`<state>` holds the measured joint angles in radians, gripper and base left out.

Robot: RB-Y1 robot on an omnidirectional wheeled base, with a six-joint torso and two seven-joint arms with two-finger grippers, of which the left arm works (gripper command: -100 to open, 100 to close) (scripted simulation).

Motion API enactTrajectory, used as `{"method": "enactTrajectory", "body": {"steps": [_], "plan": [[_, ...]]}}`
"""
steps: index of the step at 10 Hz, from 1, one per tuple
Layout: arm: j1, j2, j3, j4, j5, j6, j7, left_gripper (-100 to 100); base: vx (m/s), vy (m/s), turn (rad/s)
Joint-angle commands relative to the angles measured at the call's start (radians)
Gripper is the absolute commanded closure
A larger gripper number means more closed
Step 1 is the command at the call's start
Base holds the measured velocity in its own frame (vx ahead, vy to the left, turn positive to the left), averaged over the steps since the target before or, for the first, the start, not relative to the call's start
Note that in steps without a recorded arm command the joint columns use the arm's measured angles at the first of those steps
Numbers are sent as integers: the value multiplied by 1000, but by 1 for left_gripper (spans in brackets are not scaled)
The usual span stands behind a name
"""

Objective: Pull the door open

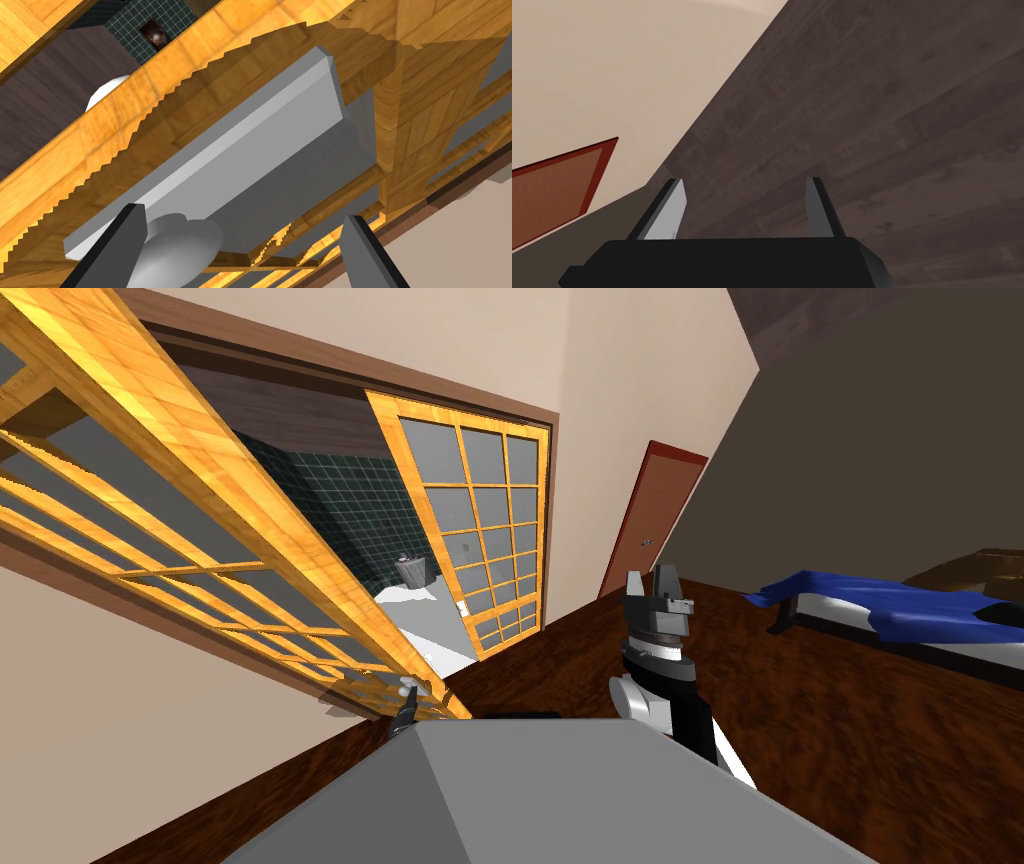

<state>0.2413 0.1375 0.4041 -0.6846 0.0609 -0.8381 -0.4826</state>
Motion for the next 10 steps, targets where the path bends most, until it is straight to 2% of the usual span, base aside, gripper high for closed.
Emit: {"method": "enactTrajectory", "body": {"steps": [1, 3, 6, 10], "plan": [[0, 8, 10, 3, 9, 13, 43, 100, -42, 28, -67], [0, 8, 6, -2, 11, 13, 92, 100, -49, 39, -79], [-1, 8, 4, -4, 12, 13, 124, 100, -29, 19, -46], [-2, 9, -3, -12, 15, 14, 212, 100, -40, 28, -63]]}}
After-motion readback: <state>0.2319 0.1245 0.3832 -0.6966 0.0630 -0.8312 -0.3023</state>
